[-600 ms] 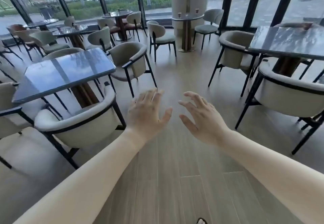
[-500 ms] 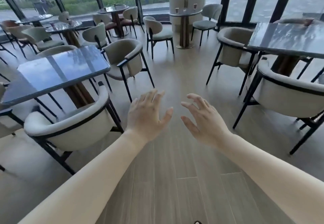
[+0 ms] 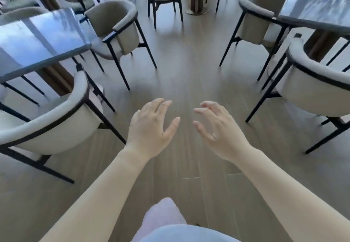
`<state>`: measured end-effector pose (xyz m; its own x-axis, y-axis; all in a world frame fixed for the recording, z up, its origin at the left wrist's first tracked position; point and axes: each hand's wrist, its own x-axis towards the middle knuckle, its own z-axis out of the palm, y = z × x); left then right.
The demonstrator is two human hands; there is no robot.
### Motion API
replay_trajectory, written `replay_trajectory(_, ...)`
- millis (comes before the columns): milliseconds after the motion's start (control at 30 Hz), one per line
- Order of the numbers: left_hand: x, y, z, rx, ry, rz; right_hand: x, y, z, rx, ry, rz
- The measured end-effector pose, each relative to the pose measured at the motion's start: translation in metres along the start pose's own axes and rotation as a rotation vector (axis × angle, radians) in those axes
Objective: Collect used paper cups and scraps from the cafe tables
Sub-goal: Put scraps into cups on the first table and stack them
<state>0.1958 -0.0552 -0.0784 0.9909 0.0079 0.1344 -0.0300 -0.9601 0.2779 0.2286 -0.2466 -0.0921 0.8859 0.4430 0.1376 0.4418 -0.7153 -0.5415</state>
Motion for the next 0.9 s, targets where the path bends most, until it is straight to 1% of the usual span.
replay_trajectory(67,0.022,-0.01,0.005,-0.007,-0.015,-0.011,0.025,0.007,0.003,-0.01,-0.041,-0.005)
replay_trajectory(233,0.089,-0.051,0.019,0.082,-0.081,-0.012,0.111,0.021,0.022,-0.065,-0.107,-0.046)
replay_trajectory(367,0.159,-0.095,0.016,0.025,-0.085,-0.071,0.198,0.023,0.027,-0.041,-0.12,-0.043)
replay_trajectory(467,0.219,-0.122,0.003,-0.034,-0.047,-0.102,0.262,0.021,0.022,-0.018,-0.123,-0.05)
replay_trajectory(600,0.298,-0.144,-0.005,-0.072,-0.018,-0.082,0.34,0.028,0.018,-0.012,-0.085,-0.049)
replay_trajectory(733,0.356,-0.158,-0.002,-0.059,-0.049,-0.032,0.391,0.045,0.016,0.012,-0.018,0.011)
replay_trajectory(900,0.425,-0.18,0.008,-0.058,-0.086,-0.025,0.457,0.071,0.018,-0.011,-0.015,0.036)
